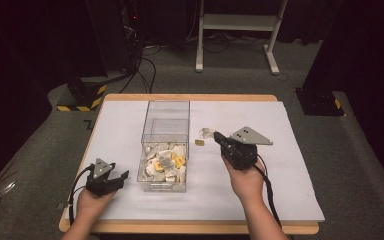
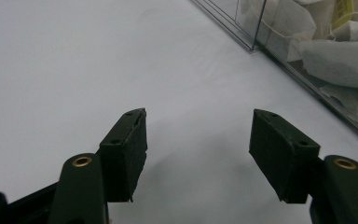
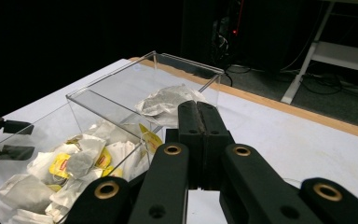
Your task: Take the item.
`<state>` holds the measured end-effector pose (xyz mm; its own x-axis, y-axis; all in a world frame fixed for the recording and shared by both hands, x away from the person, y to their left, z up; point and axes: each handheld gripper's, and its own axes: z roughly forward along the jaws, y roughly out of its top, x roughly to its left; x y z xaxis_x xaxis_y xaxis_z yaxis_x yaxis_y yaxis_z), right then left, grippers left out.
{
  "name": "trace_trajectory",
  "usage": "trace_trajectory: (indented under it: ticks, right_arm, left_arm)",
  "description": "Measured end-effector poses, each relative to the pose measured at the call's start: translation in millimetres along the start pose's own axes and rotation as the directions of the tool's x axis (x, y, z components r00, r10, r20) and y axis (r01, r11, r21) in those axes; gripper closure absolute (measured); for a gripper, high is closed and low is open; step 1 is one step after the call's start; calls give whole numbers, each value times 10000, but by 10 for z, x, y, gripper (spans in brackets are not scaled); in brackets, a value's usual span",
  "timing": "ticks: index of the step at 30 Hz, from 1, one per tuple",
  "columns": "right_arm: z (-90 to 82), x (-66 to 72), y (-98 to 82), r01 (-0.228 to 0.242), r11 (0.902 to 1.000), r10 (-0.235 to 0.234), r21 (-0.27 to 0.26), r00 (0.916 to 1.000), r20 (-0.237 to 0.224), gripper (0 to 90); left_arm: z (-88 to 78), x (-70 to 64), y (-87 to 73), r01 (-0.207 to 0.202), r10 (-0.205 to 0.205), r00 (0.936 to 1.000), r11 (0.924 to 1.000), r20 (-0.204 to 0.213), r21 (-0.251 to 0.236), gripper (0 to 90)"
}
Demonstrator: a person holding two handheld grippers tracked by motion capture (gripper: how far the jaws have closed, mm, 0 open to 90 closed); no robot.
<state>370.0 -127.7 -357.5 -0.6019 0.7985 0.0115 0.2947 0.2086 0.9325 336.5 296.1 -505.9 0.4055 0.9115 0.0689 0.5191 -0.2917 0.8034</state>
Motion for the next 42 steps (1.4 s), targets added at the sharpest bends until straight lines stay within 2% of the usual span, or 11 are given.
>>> trace_trajectory:
  ticks: [23, 32, 38, 42]
  right_arm:
    - [-95, -265, -12, -323, 9995, 324, -26, 9968, 726, 900]
    - [-118, -381, -62, -674, 9977, 663, 79, 9929, 987, 900]
    - [-133, -468, -91, -676, 9977, 661, 95, 9915, 1123, 900]
    - [-142, -519, -124, -724, 9973, 699, 154, 9894, 1271, 900]
  left_arm:
    - [0, 0, -1, 6, -6, 10000, 10000, 0, -7, 371]
    - [-4, 15, -2, 143, -143, 9999, 9999, -6, -33, 370]
    - [10, 2, 6, -8, 8, 10000, 10000, 9, 97, 372]
    - [-2, -3, -3, 46, -46, 10000, 10000, -27, -55, 371]
